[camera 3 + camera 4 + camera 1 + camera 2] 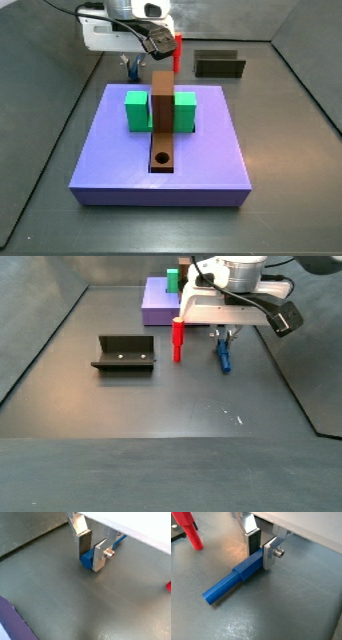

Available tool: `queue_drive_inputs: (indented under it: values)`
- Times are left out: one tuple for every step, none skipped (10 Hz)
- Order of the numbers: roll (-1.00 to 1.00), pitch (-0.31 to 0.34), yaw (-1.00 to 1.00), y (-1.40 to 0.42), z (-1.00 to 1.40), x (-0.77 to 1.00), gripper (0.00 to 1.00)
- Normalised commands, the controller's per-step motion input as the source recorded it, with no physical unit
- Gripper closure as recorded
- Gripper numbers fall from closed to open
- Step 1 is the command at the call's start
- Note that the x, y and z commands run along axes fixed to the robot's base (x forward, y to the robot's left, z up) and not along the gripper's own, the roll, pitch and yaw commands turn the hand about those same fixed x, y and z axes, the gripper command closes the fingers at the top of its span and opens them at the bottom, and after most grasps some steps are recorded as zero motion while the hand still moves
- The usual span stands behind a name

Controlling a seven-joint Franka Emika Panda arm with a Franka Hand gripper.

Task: Pick up the blue object. Move up. Place the blue object on the fixture. Regrasp the blue object. Move to above the board. Insert the blue object.
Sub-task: Pick up the blue object, then move up.

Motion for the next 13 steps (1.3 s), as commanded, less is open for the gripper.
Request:
queue_drive_inputs:
  values:
    - [0.00,0.000,0.00,0.00,0.00,0.00,1.00]
    - [0.00,0.000,0.00,0.00,0.00,0.00,1.00]
    - [0.00,0.000,0.00,0.00,0.00,0.00,1.00]
    - [0.00,0.000,0.00,0.00,0.00,0.00,1.00]
    - [0.00,0.000,0.00,0.00,0.00,0.00,1.00]
    - [0.00,0.000,0.00,0.00,0.00,0.00,1.00]
    - [0.00,0.000,0.00,0.00,0.00,0.00,1.00]
    - [0.00,0.000,0.00,0.00,0.00,0.00,1.00]
    - [0.00,0.000,0.00,0.00,0.00,0.00,1.00]
    - [0.00,0.000,0.00,0.00,0.83,0.00,1.00]
    - [0.01,-0.028,0.03,0.04,0.86,0.05,1.00]
    - [0.00,0.015,0.03,0.02,0.70,-0.01,1.00]
    - [-0.02,-0.006,0.02,0.00,0.29,0.00,1.00]
